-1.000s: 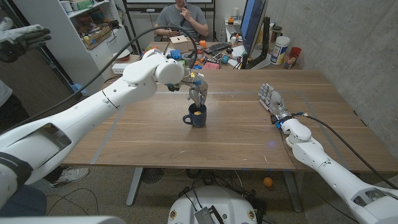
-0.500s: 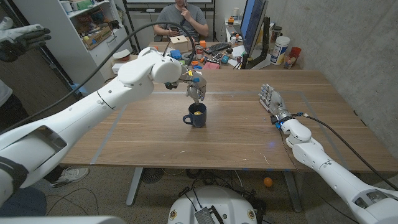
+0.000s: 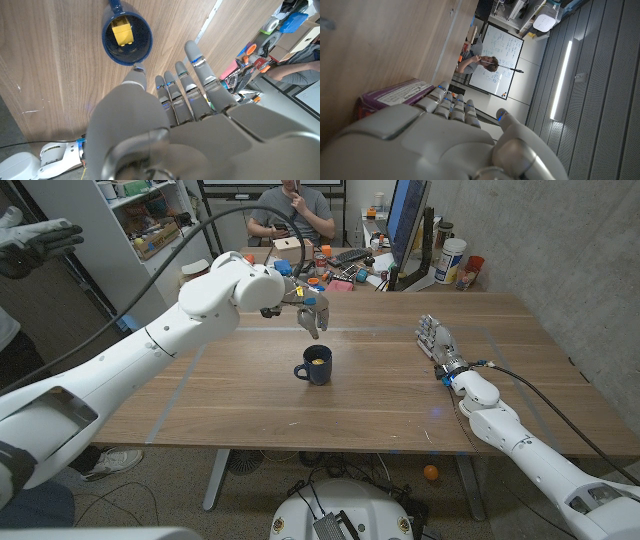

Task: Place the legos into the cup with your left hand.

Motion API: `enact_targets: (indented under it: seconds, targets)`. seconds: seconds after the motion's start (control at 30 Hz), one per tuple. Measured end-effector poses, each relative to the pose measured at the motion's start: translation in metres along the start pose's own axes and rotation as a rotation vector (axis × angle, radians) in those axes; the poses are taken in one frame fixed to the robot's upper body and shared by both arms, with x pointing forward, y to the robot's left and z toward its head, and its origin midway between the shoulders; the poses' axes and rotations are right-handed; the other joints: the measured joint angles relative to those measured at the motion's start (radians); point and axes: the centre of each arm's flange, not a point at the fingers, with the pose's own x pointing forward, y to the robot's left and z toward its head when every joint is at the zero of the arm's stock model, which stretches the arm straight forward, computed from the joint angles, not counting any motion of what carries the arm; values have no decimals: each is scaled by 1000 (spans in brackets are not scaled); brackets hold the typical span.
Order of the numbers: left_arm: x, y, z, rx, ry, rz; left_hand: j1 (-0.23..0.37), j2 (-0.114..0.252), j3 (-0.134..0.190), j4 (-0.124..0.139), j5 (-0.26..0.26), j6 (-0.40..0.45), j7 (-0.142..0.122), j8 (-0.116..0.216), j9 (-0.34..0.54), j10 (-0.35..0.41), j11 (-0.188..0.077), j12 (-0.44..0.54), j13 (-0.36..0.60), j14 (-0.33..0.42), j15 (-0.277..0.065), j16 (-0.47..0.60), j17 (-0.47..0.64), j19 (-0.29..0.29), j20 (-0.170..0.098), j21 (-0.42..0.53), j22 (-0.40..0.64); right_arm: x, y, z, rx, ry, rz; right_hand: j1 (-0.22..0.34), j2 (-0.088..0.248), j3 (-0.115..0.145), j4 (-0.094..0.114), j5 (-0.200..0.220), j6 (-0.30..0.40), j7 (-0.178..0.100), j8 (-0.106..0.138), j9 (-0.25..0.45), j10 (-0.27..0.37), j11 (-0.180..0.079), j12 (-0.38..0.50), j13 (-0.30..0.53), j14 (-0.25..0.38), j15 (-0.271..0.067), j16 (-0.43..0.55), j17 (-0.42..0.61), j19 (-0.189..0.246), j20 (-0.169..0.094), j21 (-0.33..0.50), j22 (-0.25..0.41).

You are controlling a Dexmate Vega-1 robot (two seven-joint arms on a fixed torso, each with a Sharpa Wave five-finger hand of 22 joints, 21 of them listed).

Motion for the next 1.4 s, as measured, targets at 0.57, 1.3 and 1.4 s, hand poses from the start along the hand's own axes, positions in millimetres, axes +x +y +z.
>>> enact_targets:
  seconds: [0.57,1.3,1.4]
  targets:
    - [-18,9,-10,2,29,91,-26,8,-7,7,0,-50,-14,0,0,-63,6,-8,-7,-101,8,-8,-3,-68,53,-50,0,0,5,0,-5,3,-3,0,0,-4,-4,0,0,0,0,0,0,0,0,0,0,0,0,0,0,0,0,0]
    - [-42,2,-28,-10,77,259,-159,45,-35,53,0,-243,-42,-8,-5,-266,28,-15,-37,-315,57,-14,-17,-205,158,-172,0,-2,19,2,-13,1,-5,0,0,-4,-4,0,0,0,0,0,0,0,0,0,0,0,0,0,0,0,0,0]
    - [-46,0,-30,-12,83,302,-198,43,-51,71,0,-270,-45,-8,-5,-300,31,-15,-43,-336,66,-14,-19,-222,172,-192,0,-3,22,2,-15,0,-7,0,0,-4,-4,0,0,0,0,0,0,0,0,0,0,0,0,0,0,0,0,0]
